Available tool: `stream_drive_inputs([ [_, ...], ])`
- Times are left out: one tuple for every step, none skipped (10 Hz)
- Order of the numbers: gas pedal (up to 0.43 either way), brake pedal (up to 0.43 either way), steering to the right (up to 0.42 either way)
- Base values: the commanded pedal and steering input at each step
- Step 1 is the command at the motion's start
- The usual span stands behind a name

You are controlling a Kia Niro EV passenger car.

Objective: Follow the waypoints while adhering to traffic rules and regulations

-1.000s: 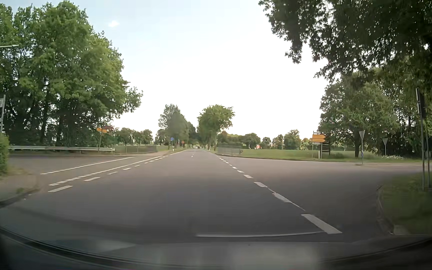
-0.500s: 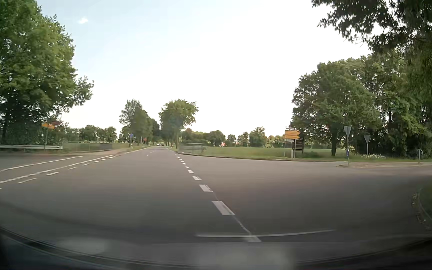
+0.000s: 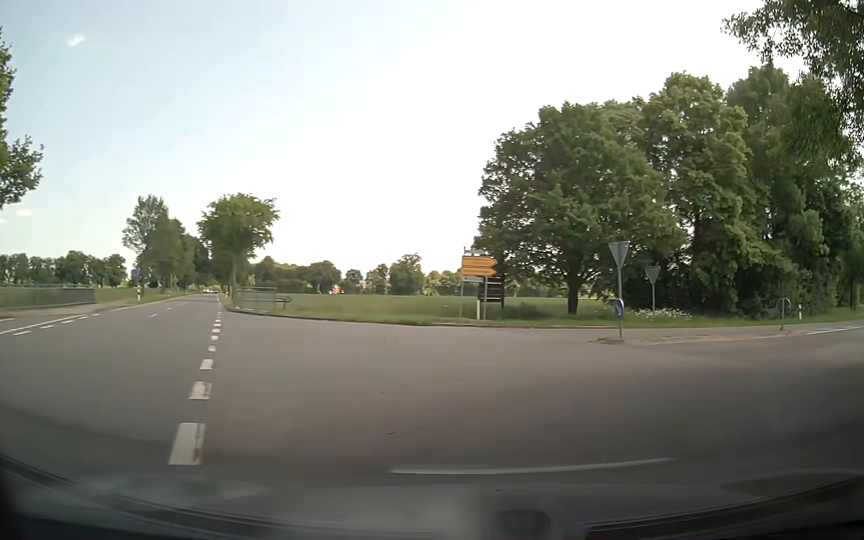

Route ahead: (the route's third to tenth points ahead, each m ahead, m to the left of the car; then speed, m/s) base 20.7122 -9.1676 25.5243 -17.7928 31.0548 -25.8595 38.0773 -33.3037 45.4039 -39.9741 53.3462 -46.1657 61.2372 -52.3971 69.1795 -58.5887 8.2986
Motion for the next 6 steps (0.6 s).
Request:
stream_drive_inputs([
  [0.13, 0.006, 0.25],
  [0.15, 0.006, 0.257],
  [0.169, 0.006, 0.256],
  [0.169, 0.006, 0.256],
  [0.169, 0.006, 0.256],
  [0.197, 0.006, 0.256],
])
